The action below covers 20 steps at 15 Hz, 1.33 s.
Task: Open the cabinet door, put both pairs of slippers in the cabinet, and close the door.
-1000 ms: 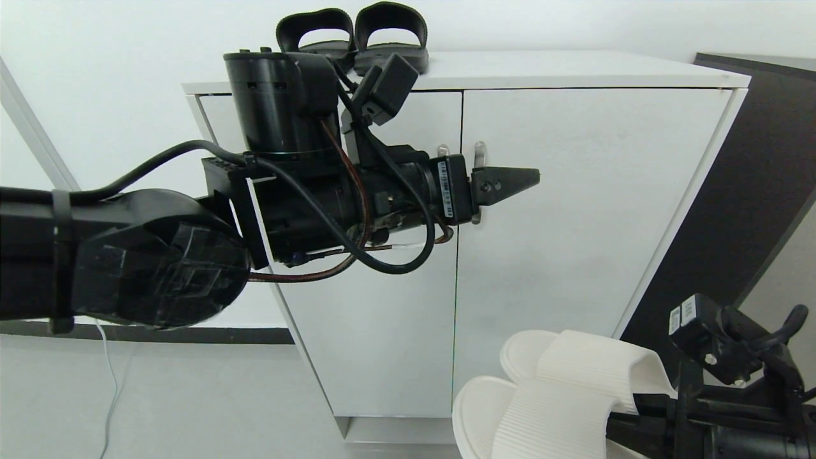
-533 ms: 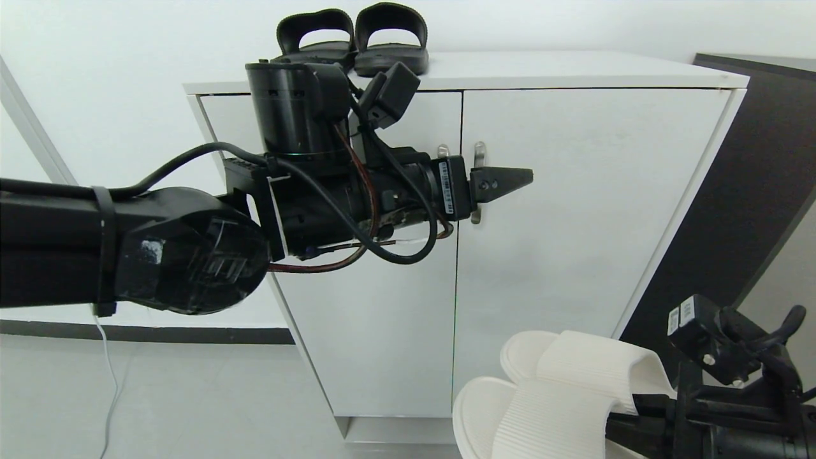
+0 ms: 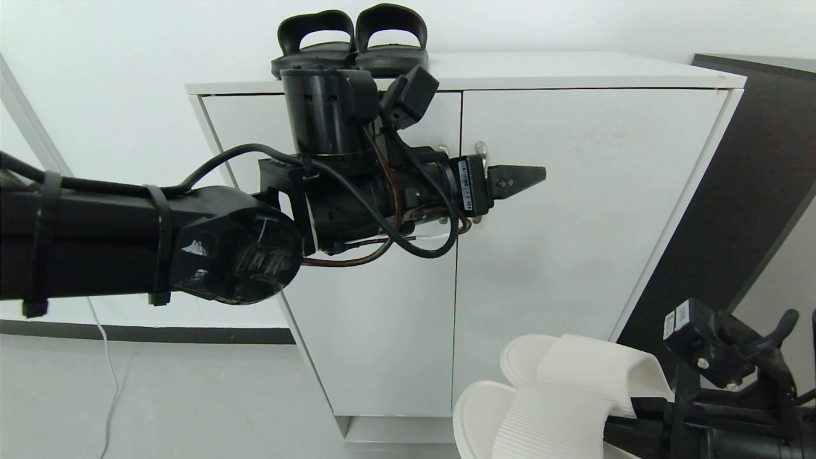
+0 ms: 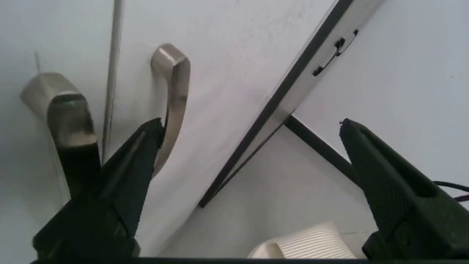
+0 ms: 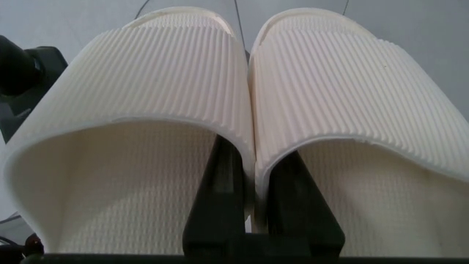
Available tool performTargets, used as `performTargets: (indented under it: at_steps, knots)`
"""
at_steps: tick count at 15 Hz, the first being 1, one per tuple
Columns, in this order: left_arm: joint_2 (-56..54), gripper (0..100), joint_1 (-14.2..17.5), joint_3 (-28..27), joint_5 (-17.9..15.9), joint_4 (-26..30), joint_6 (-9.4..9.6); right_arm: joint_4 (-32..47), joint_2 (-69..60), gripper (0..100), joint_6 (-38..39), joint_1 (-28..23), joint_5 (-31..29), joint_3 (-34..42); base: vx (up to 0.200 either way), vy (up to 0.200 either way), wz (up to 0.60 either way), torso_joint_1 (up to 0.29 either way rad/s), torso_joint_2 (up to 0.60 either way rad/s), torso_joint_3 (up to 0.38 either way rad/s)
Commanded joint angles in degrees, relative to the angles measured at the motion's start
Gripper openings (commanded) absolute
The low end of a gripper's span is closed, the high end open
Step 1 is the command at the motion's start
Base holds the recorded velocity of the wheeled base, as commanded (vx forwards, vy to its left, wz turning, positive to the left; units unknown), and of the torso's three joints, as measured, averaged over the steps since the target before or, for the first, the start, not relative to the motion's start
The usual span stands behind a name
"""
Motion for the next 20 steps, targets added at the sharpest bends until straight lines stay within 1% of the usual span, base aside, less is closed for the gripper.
performTargets:
  at_steps: [1,7,8,9,11,14,17,18,20]
  knots:
    - [-0.15,0,-0.02,0.49,-0.04,0.06,-0.05,-0.01,0.34,0,-0.07,0.03,0.04,0.30,0.000,0.000,0.00,0.000,0.00,0.000]
    - [-5.42,0,-0.28,5.94,-0.04,0.06,-0.05,0.07,-0.19,0,-0.95,0.03,0.31,2.06,0.000,0.000,0.00,0.000,0.00,0.000]
    - [-7.97,0,-1.25,8.67,-0.04,0.06,-0.05,0.07,-0.54,0,-3.33,0.03,1.54,3.38,0.000,0.000,0.00,0.000,0.00,0.000]
    - [-8.58,0,-1.78,9.28,-0.04,0.06,-0.05,0.07,-0.98,0,-3.77,0.03,2.50,3.73,0.000,0.000,0.00,0.000,0.00,0.000]
    - [-11.84,0,-3.45,12.01,-0.04,0.06,-0.05,0.25,-3.26,0,-5.61,0.03,7.42,5.49,0.000,0.000,0.00,0.000,0.00,0.000]
    - [-16.05,0,-5.12,16.31,-0.04,0.06,-0.05,0.25,-3.88,0,-7.02,0.12,8.04,6.37,0.000,0.000,0.00,0.000,0.00,0.000]
    - [-19.92,0,-5.03,20.35,-0.13,0.06,0.04,0.25,-4.06,0,-7.90,1.00,8.04,7.07,0.000,0.000,0.00,0.000,0.00,0.000]
    - [-19.83,0,-4.59,20.35,-0.13,0.06,0.04,0.25,-4.06,0,-8.34,1.09,8.13,7.16,0.000,0.000,0.00,0.000,0.00,0.000]
    - [-18.16,0,-2.48,19.39,-0.83,-0.03,-0.05,0.25,-4.49,0,-8.34,1.79,8.04,7.51,0.000,0.000,0.00,0.000,0.00,0.000]
